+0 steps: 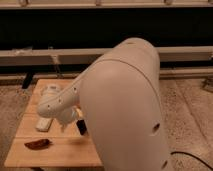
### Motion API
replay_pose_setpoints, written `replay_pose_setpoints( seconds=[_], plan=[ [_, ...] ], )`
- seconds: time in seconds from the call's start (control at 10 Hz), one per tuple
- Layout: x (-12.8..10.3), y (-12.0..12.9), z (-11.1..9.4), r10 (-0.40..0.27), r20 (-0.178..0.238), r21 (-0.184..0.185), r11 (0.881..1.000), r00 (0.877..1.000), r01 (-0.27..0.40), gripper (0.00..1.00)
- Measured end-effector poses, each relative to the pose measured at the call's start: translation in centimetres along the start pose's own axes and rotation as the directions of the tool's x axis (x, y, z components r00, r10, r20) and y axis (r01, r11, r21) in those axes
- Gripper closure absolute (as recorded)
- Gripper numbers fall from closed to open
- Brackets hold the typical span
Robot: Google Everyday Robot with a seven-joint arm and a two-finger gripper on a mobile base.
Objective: Knock the eraser over
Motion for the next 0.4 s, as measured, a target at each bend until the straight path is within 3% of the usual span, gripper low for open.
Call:
replay_pose_setpoints(
  seconds=[0.4],
  plan=[
    [0.3, 1.9, -0.2, -0.041, -0.009, -0.055, 0.998, 0.999, 0.041, 0.20]
  ],
)
